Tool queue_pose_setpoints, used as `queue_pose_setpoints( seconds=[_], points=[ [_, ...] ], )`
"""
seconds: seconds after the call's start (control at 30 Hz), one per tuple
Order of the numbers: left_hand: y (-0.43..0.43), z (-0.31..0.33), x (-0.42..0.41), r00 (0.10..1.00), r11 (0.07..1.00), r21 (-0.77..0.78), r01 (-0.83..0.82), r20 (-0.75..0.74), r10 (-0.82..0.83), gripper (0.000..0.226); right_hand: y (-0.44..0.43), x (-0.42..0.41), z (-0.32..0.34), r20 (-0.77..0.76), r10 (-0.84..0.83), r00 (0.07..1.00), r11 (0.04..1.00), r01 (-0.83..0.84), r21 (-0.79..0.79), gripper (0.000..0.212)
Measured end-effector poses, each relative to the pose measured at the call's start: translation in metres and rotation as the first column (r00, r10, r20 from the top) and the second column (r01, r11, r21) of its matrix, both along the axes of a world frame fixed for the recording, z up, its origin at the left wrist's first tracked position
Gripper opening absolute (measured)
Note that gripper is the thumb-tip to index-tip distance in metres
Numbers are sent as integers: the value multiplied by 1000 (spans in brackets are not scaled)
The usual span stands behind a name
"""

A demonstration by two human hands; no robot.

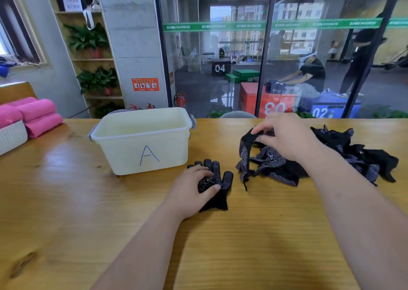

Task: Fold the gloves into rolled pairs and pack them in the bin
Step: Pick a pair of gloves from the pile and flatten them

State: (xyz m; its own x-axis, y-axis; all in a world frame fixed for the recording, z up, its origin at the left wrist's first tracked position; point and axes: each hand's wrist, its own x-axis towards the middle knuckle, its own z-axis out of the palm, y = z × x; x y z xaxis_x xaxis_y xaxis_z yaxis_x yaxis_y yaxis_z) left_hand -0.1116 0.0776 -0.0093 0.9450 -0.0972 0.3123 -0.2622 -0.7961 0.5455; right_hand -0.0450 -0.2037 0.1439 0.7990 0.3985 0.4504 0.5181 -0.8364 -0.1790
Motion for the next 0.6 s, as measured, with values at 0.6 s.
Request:
queue_pose_setpoints(
  seconds=[0.6],
  points=[
    [-1,-3,-2,1000,1000,10,-15,8,15,62,5,4,43,84,65,994,909,-93,407,6]
  ],
)
